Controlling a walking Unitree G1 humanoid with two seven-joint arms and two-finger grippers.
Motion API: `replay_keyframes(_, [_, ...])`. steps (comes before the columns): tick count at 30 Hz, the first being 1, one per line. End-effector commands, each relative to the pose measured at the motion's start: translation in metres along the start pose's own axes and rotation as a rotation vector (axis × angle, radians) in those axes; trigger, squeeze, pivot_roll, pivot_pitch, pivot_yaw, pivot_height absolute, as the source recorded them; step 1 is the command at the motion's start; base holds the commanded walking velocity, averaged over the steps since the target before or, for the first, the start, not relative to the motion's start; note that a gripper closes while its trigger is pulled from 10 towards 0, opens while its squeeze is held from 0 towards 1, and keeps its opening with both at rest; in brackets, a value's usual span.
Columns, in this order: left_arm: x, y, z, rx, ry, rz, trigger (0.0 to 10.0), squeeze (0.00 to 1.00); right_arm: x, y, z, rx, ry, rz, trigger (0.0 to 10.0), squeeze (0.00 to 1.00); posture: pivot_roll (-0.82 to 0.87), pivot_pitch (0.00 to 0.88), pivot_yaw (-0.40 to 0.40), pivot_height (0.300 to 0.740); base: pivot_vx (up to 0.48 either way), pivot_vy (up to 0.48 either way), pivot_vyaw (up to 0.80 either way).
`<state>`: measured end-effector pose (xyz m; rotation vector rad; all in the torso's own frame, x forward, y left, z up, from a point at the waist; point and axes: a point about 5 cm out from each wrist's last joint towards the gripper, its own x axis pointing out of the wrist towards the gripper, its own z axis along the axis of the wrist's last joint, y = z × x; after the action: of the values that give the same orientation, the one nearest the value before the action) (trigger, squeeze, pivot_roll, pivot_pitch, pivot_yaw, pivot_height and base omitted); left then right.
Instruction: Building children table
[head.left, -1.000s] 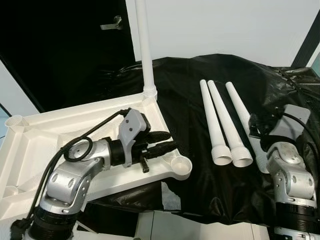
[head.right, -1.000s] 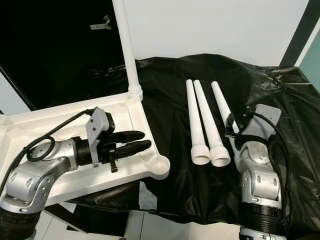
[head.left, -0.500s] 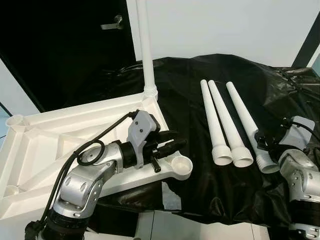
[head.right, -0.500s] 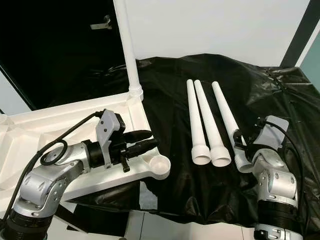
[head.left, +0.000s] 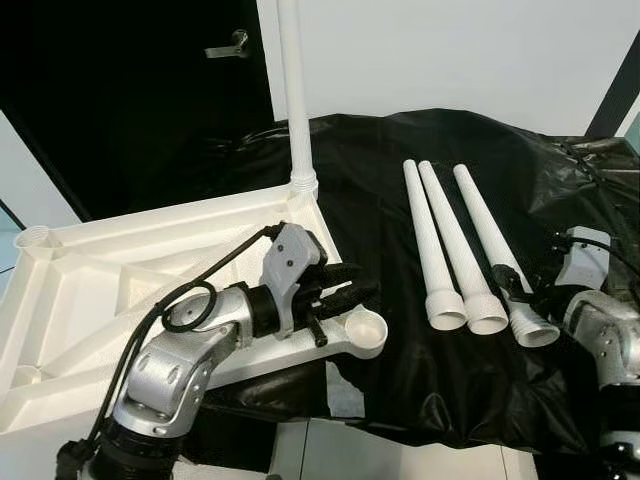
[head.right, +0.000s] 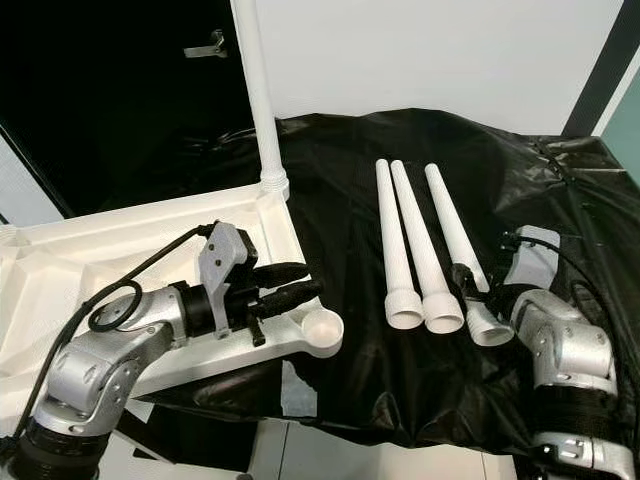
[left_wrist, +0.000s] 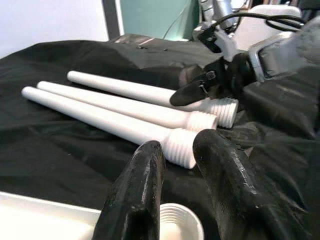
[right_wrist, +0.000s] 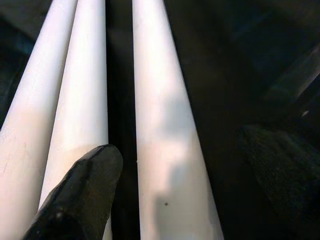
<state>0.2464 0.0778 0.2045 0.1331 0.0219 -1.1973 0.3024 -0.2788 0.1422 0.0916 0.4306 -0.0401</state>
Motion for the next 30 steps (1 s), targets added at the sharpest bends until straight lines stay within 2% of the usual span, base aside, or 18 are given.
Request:
replay_keyframes(1, [0.001, 0.002, 0.002, 0.023, -0.003, 0.062, 10.0, 0.00, 0.001, -0.001, -0.011, 0.041, 0.083, 0.034, 10.0, 0.00, 0.02, 0.000, -0.019, 0.740, 0.000, 0.000, 0.00])
replay_keyframes(4, [0.003, 0.001, 0.004, 0.028, -0.013, 0.058, 10.0, 0.00, 0.001, -0.004, -0.016, 0.051, 0.149, 0.064, 10.0, 0.00, 0.02, 0.000, -0.028, 0.740, 0.000, 0.000, 0.00])
replay_keyframes(8, [0.004, 0.000, 0.005, 0.034, -0.017, 0.054, 10.0, 0.00, 0.002, -0.005, -0.017, 0.060, 0.175, 0.084, 10.0, 0.00, 0.02, 0.000, -0.035, 0.740, 0.000, 0.000, 0.00])
replay_keyframes(11, [0.006, 0.000, 0.005, 0.039, -0.021, 0.052, 10.0, 0.00, 0.004, -0.006, -0.016, 0.105, 0.207, 0.107, 10.0, 0.00, 0.02, 0.000, -0.038, 0.740, 0.000, 0.000, 0.00])
replay_keyframes(12, [0.006, 0.000, 0.006, 0.040, -0.022, 0.052, 10.0, 0.00, 0.005, -0.007, -0.015, 0.130, 0.229, 0.107, 9.0, 0.00, 0.02, 0.000, -0.041, 0.740, 0.000, 0.000, 0.00])
replay_keyframes(13, [0.006, 0.000, 0.006, 0.041, -0.025, 0.053, 10.0, 0.00, 0.005, -0.010, -0.014, 0.142, 0.249, 0.104, 5.0, 0.00, 0.02, 0.000, -0.041, 0.740, 0.000, 0.000, 0.00])
replay_keyframes(15, [0.006, 0.000, 0.007, 0.044, -0.032, 0.056, 10.0, 0.00, 0.005, -0.018, -0.013, 0.152, 0.320, 0.089, 4.6, 0.00, 0.02, 0.000, -0.043, 0.740, 0.000, 0.000, 0.00])
replay_keyframes(19, [0.006, 0.001, 0.007, 0.046, -0.036, 0.060, 10.0, 0.00, 0.004, -0.024, -0.009, 0.155, 0.360, 0.076, 4.5, 0.00, 0.01, 0.000, -0.043, 0.740, 0.000, 0.000, 0.00])
replay_keyframes(23, [0.006, 0.002, 0.008, 0.045, -0.038, 0.061, 10.0, 0.00, 0.004, -0.026, -0.009, 0.152, 0.387, 0.069, 4.4, 0.00, 0.01, 0.000, -0.043, 0.740, 0.000, 0.000, 0.00])
replay_keyframes(25, [0.007, 0.003, 0.008, 0.045, -0.039, 0.062, 10.0, 0.00, 0.004, -0.027, -0.009, 0.140, 0.443, 0.070, 3.8, 0.00, 0.00, 0.000, -0.039, 0.740, 0.000, 0.000, 0.00])
replay_keyframes(26, [0.007, 0.003, 0.008, 0.045, -0.039, 0.062, 10.0, 0.00, 0.004, -0.027, -0.009, 0.140, 0.443, 0.070, 3.8, 0.00, 0.00, 0.000, -0.039, 0.740, 0.000, 0.000, 0.00])
replay_keyframes(28, [0.008, 0.004, 0.008, 0.047, -0.037, 0.065, 10.0, 0.00, 0.005, -0.027, -0.005, 0.100, 0.431, 0.083, 0.9, 0.00, 0.01, 0.000, -0.040, 0.740, 0.000, 0.000, 0.00])
replay_keyframes(29, [0.008, 0.004, 0.008, 0.047, -0.037, 0.065, 10.0, 0.00, 0.005, -0.027, -0.005, 0.100, 0.431, 0.083, 0.9, 0.00, 0.01, 0.000, -0.040, 0.740, 0.000, 0.000, 0.00])
replay_keyframes(30, [0.007, 0.005, 0.009, 0.045, -0.033, 0.071, 10.0, 0.00, 0.008, -0.025, 0.001, 0.090, 0.383, 0.091, 3.7, 0.00, 0.01, 0.000, -0.041, 0.740, 0.000, 0.000, 0.00])
